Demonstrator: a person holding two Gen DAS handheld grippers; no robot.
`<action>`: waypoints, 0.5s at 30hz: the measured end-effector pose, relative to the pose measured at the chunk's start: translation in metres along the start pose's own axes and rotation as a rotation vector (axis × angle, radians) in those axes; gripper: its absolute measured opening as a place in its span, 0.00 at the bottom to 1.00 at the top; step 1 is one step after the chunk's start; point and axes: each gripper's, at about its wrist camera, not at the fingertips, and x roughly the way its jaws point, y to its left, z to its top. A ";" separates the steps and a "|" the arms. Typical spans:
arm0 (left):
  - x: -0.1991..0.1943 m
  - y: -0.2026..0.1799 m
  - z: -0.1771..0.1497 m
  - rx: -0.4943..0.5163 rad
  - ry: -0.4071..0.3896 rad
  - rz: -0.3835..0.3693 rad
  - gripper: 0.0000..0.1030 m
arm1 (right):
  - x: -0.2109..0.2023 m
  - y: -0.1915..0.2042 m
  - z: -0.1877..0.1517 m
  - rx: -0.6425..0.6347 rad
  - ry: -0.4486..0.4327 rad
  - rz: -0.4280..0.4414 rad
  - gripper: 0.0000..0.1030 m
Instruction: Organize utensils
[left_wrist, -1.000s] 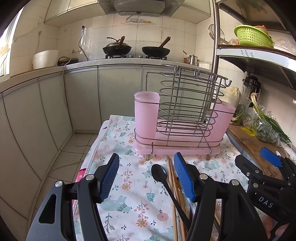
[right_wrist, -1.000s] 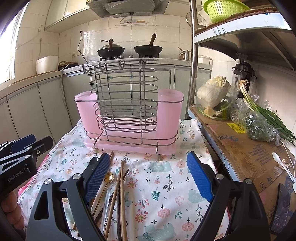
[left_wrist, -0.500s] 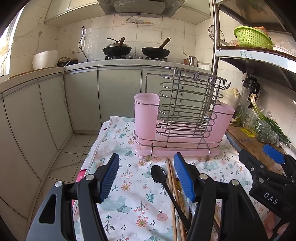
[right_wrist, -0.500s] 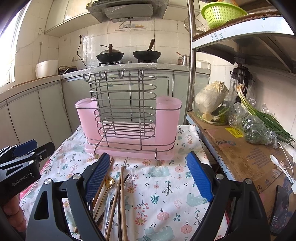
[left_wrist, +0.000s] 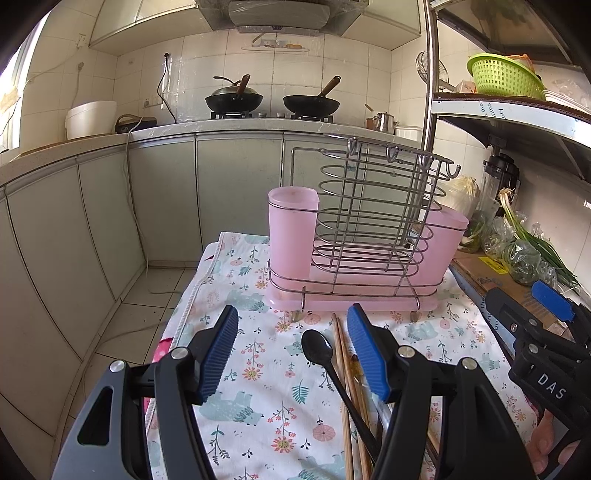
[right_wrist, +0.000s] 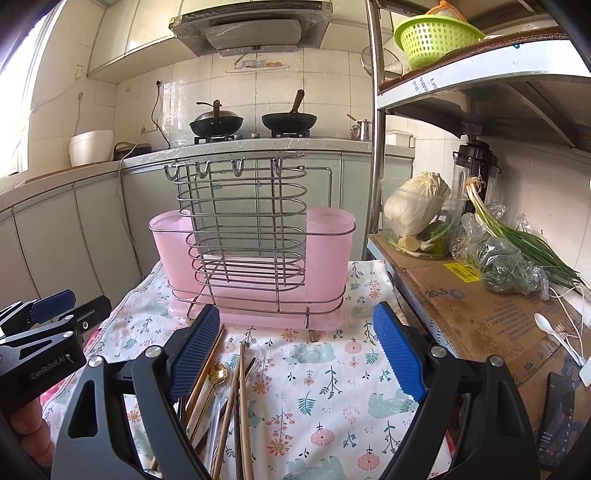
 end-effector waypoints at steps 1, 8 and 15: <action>0.000 0.000 0.000 0.000 0.000 0.000 0.60 | 0.000 0.000 0.000 -0.001 0.001 0.001 0.83; -0.001 0.002 0.002 -0.007 0.003 0.002 0.60 | 0.001 -0.002 0.001 0.005 0.001 -0.005 0.83; 0.007 0.006 -0.001 -0.013 0.019 0.002 0.60 | 0.005 -0.003 -0.002 0.015 0.012 -0.009 0.83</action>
